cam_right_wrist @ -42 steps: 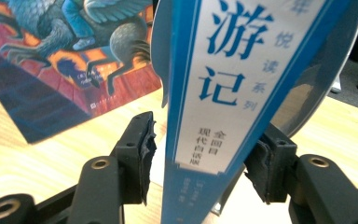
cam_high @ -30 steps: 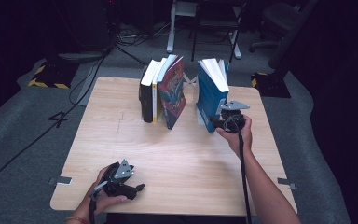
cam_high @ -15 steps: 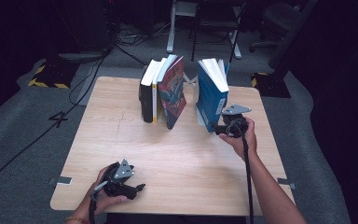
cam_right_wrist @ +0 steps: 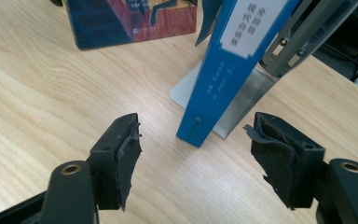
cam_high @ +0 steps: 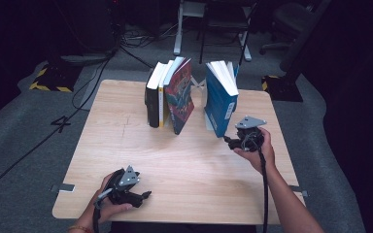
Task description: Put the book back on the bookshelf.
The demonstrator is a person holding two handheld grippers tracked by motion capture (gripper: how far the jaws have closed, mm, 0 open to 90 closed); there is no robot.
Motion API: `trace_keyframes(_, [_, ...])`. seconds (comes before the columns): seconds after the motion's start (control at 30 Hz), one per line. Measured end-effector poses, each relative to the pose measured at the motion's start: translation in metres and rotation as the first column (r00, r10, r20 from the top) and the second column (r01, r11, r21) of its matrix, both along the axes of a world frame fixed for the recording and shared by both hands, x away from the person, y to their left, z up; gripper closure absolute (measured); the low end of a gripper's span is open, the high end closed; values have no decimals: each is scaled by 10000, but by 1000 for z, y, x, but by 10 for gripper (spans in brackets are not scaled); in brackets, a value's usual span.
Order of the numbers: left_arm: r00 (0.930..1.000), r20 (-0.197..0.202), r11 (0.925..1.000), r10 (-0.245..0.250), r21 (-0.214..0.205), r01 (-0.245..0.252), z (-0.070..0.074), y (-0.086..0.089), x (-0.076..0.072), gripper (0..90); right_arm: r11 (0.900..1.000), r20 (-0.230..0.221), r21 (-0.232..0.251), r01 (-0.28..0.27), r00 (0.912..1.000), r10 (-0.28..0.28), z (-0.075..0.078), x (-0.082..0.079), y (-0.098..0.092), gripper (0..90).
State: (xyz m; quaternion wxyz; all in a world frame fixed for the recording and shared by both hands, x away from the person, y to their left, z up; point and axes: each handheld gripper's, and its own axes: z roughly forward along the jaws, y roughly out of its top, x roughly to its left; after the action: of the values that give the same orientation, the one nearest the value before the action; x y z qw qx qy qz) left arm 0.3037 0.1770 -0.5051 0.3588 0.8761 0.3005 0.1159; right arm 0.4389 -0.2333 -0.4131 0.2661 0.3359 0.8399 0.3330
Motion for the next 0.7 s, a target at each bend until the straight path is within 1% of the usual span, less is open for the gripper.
trace_keyframes(0.1, [10000,-3,10000,5,-2,-5,0,0,0,191,10000,-9,35,-62,10000,62,-3,-5,-6,332])
trace_keyframes(0.23, [10000,-1,10000,11,-1,-11,0,0,0,191,9999,-87,-56,-105,9999,104,-8,-10,-12,328])
trace_keyframes(0.33, [10000,-1,10000,21,-9,-21,0,0,0,191,9999,-176,101,-132,9998,133,-14,-14,-18,326])
trace_keyframes(0.4, [10000,-2,10000,14,-3,-14,0,0,0,191,10000,-237,44,-52,9997,53,-18,-15,-23,325])
trace_keyframes(0.53, [10000,0,10000,16,-3,-16,0,0,0,191,9997,-353,211,80,9993,-72,-25,-18,-33,322])
trace_keyframes(0.63, [10000,0,10000,21,-10,-21,0,0,0,191,9997,-345,21,233,9991,-232,-30,-21,-38,314])
trace_keyframes(0.7, [10000,1,10000,13,1,-13,0,0,0,191,9997,-413,-3,246,9988,-246,-33,-23,-40,314])
